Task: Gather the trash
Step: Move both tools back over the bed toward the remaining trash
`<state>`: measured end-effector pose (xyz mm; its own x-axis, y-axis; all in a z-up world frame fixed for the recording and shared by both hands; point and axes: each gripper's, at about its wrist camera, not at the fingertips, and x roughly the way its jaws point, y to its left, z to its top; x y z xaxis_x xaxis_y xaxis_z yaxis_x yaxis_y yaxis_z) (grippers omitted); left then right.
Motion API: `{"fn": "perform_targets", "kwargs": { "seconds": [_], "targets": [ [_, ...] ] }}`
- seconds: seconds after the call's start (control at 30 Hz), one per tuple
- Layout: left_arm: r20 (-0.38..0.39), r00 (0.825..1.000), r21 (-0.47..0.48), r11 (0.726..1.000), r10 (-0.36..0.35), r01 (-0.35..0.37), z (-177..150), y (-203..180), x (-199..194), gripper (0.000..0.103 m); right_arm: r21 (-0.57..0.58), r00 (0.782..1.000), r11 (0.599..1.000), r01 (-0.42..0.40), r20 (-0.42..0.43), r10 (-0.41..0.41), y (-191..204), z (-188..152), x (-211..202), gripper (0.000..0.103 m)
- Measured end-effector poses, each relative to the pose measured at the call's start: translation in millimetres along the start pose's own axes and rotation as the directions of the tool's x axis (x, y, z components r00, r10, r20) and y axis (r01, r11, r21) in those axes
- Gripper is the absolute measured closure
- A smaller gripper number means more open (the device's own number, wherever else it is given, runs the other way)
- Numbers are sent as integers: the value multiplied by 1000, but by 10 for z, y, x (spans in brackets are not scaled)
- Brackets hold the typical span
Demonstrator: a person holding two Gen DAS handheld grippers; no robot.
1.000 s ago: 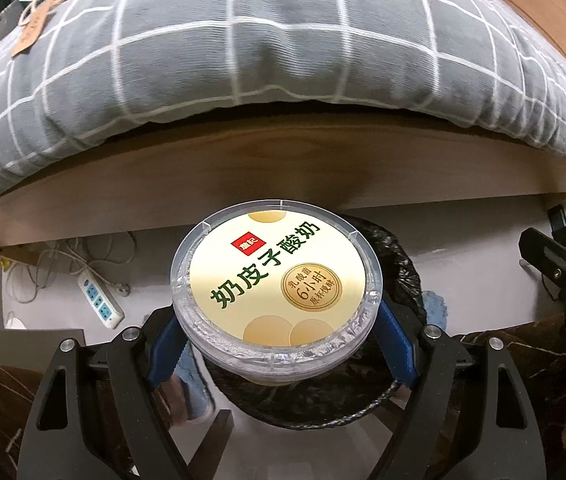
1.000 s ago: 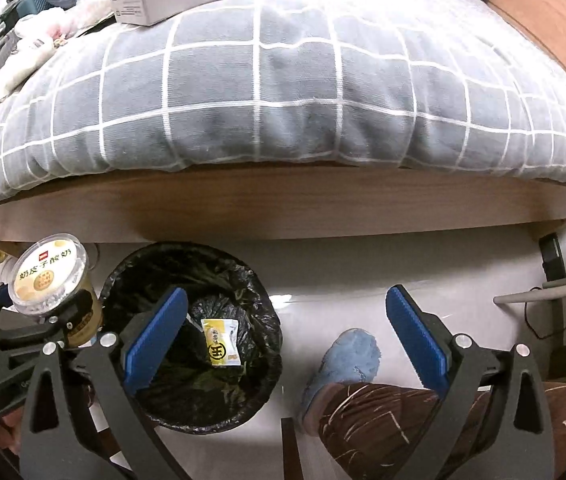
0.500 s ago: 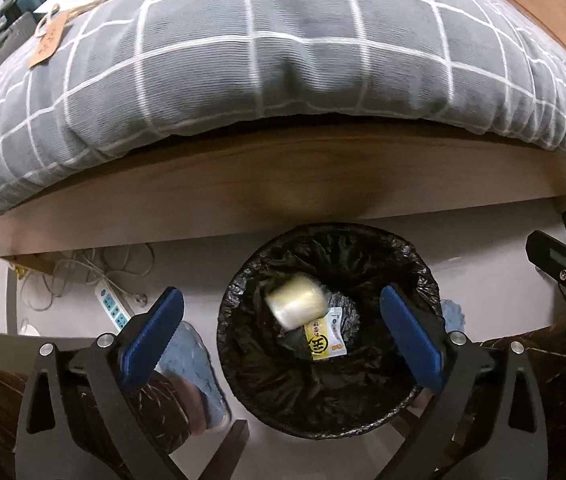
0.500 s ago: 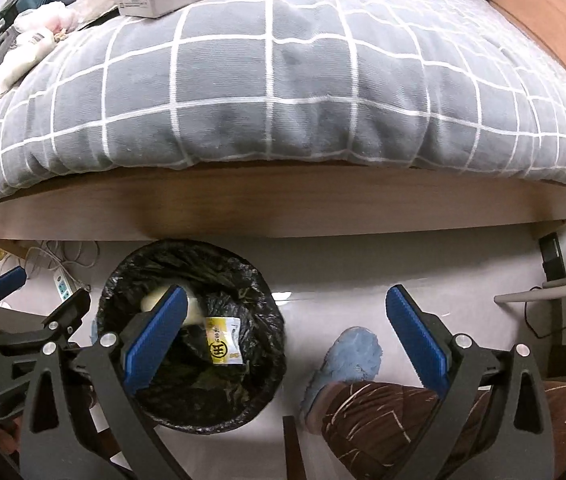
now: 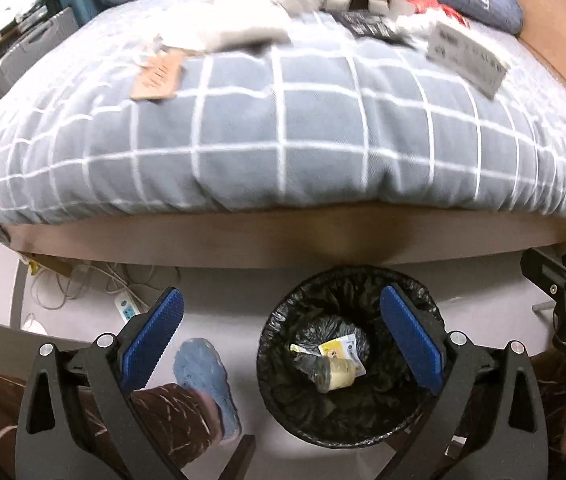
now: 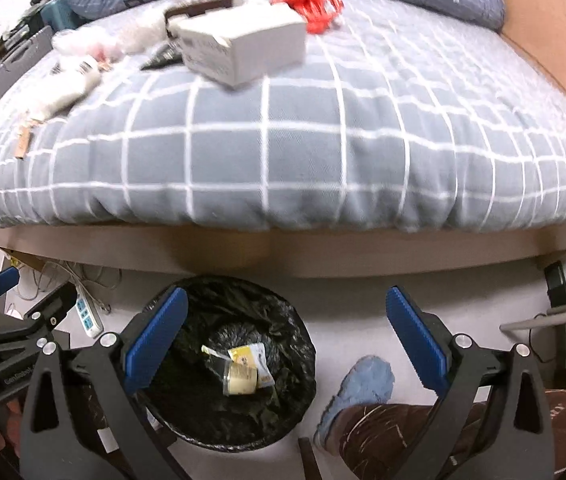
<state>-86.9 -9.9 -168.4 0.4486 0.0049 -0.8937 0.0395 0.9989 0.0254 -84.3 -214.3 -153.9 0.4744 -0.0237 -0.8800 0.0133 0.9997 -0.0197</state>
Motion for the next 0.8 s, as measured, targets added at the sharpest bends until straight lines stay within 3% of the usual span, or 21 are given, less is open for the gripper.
{"fn": "perform_targets", "kwargs": {
  "seconds": [0.4, 0.8],
  "targets": [
    [68, 998, -83, 997, 7, -2, 276, 403, -378, 6, -15, 996, 1000, -20, 91, 21, 138, 299, -385, 8],
    [128, 992, -81, 997, 13, -3, 756, 541, -509, 6, -27, 984, 999, -18, 176, 22, 216, 785, -519, 8]
  ]
}}
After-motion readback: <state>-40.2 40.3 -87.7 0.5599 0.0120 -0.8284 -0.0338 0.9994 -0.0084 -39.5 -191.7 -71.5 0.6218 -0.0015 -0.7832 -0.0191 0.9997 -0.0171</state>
